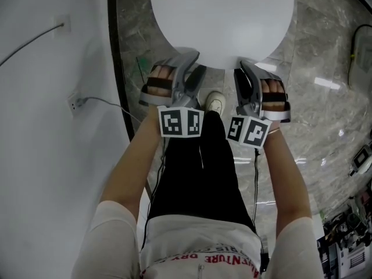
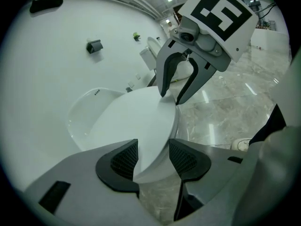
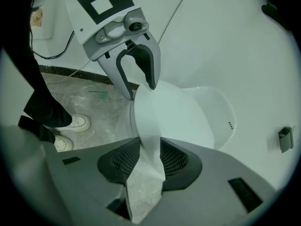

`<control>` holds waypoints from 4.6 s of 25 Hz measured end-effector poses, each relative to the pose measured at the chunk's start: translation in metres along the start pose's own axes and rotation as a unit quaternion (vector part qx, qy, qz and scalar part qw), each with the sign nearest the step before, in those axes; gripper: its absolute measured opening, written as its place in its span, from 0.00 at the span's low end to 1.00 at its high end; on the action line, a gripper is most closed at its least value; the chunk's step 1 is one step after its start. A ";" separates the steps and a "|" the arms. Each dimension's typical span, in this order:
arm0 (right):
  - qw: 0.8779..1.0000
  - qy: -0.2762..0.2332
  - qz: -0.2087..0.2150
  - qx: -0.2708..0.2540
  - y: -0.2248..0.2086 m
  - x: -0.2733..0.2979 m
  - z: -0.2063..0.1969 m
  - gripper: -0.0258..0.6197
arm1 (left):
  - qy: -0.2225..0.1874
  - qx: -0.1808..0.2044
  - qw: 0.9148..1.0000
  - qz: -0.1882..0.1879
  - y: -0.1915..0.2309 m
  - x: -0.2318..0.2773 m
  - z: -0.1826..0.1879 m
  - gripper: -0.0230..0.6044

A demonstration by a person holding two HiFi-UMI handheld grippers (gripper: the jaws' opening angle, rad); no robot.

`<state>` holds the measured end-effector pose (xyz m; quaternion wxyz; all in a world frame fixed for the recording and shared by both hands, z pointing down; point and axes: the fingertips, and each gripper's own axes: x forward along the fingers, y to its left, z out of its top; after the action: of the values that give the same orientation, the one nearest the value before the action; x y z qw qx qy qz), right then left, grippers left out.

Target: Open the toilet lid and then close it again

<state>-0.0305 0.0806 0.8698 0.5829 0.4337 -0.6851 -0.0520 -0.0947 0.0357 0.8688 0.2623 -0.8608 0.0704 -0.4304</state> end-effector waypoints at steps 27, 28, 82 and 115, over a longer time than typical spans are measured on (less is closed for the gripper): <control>0.998 -0.049 -0.014 0.025 -0.194 -0.137 0.070 0.13 | -0.029 0.000 0.999 0.030 0.172 -0.117 0.126 0.17; 0.998 -0.050 -0.012 0.022 -0.204 -0.141 0.072 0.12 | -0.030 -0.003 0.999 0.030 0.182 -0.120 0.132 0.17; 0.993 -0.051 -0.025 0.103 -0.607 -0.020 0.112 0.10 | -0.096 -0.077 0.992 0.012 0.572 0.011 0.214 0.17; 0.930 -0.179 -0.029 0.319 -0.675 -0.068 0.131 0.10 | -0.216 -0.305 0.924 0.078 0.648 -0.060 0.236 0.06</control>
<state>0.2153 -0.3498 0.3876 0.2798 0.6005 -0.7452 0.0758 0.1190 -0.4037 0.3783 0.0287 -0.9630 0.2072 -0.1697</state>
